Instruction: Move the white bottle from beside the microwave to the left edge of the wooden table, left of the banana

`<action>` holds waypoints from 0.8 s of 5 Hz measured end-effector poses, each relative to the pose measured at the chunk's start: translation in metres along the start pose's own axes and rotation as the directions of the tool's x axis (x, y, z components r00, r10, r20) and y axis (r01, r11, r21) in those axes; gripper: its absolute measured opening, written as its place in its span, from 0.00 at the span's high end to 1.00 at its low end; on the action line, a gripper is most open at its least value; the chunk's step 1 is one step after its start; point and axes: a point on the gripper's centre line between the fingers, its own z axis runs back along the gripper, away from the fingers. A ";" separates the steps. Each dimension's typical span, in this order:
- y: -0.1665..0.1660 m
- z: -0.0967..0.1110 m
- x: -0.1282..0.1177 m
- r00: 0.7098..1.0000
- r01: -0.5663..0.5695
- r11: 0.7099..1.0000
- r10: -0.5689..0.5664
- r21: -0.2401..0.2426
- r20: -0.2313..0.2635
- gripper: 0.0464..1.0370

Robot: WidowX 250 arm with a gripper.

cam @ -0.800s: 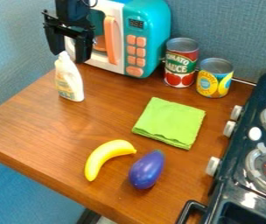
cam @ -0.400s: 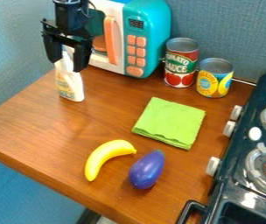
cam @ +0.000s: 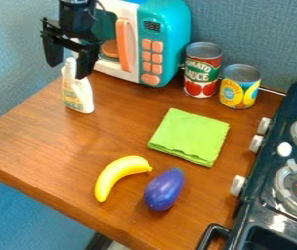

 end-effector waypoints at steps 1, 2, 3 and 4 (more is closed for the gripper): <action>0.003 0.004 0.011 1.000 0.011 1.000 -0.011 -0.007 -0.010 0.04; 0.002 0.001 0.023 0.999 0.034 0.999 -0.035 -0.032 -0.038 0.04; 0.002 0.001 0.031 0.997 0.050 0.998 -0.053 -0.050 -0.063 0.04; 0.003 -0.003 0.032 0.993 0.062 0.997 -0.067 -0.056 -0.099 0.04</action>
